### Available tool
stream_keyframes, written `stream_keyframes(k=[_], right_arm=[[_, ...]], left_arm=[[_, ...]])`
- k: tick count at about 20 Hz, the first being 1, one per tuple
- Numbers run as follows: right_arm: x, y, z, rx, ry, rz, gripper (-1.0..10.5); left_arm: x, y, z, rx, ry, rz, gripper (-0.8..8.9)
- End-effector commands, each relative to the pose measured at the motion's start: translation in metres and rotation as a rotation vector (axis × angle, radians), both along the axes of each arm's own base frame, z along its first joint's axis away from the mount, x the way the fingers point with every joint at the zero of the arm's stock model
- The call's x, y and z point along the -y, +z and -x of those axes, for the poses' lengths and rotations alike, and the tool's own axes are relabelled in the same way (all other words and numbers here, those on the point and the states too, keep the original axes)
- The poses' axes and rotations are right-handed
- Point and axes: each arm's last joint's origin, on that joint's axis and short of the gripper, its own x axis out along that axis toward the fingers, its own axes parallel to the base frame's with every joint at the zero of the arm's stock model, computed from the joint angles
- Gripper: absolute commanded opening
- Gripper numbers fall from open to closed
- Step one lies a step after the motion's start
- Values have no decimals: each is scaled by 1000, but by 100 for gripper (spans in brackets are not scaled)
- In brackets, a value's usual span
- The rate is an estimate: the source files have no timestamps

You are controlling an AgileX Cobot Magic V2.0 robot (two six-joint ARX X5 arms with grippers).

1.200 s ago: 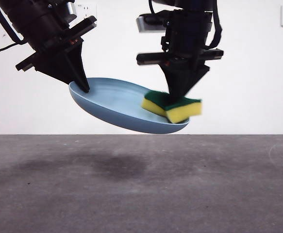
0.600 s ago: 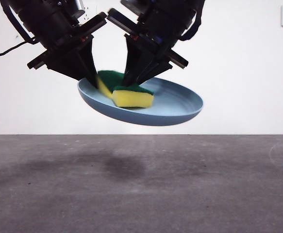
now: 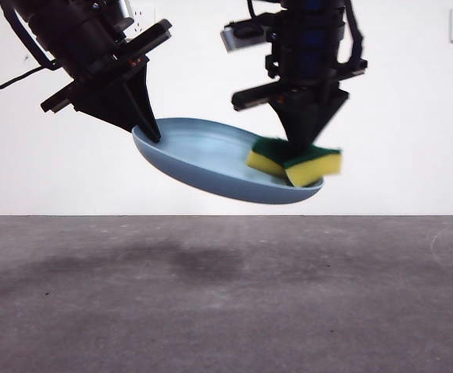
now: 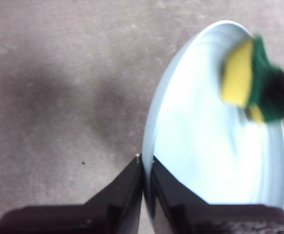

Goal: Pick up the plate,pick up the cloth,clean the plate with the cloth

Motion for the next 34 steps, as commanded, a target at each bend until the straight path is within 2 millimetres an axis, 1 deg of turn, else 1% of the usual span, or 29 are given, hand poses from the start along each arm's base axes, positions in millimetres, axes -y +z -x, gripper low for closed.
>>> stream_keyframes(k=[1, 4, 6, 8, 10, 13, 16, 20, 23, 24, 25, 26, 27, 28, 29, 31, 33, 34], right_arm=[[-4, 4, -11, 58, 39, -144, -12], [-13, 11, -16, 19, 202, -394, -12], [-17, 16, -15, -21, 280, -519, -12], [-14, 23, -10, -40, 273, -552, -12], [-6, 34, 0, -57, 264, -543, -12], [7, 50, 17, -78, 251, -522, -12], [22, 70, 35, -71, 246, -515, -12], [43, 97, 59, 8, 205, -492, -12], [57, 113, 75, 65, 182, -486, -12], [61, 117, 79, 95, 164, -478, -12], [64, 120, 81, 117, 148, -469, -12], [65, 121, 81, 137, 129, -455, -12], [66, 121, 81, 148, 113, -443, -12], [68, 120, 78, 156, 90, -431, -12], [70, 119, 74, 154, 78, -428, -12], [69, 112, 63, 141, 56, -418, -12], [66, 99, 46, 119, 17, -408, -12], [64, 92, 35, 103, -3, -410, -12]], left_arm=[[8, 1, 5, -12, -88, 31, -8], [10, 1, 6, 3, -109, 16, -8], [8, 0, 5, 33, -74, -43, -8], [4, -1, 3, 86, -20, -149, -8], [-3, -1, -3, 138, 43, -230, -8], [-16, -7, -16, 149, 94, -256, -8], [-34, -28, -36, 91, 153, -281, -8], [-54, -68, -59, -13, 209, -321, -8], [-60, -91, -70, -64, 225, -335, 7], [-60, -95, -70, -76, 222, -337, 73], [-60, -96, -71, -79, 220, -335, 180], [-59, -95, -71, -71, 220, -332, 322], [-58, -94, -73, -52, 221, -325, 417], [-57, -92, -74, -33, 224, -316, 444], [-56, -89, -73, -23, 229, -309, 442], [-56, -76, -69, -9, 229, -254, 442], [-53, -52, -59, 27, 193, -176, 441], [-52, -37, -52, 51, 187, -138, 440]])
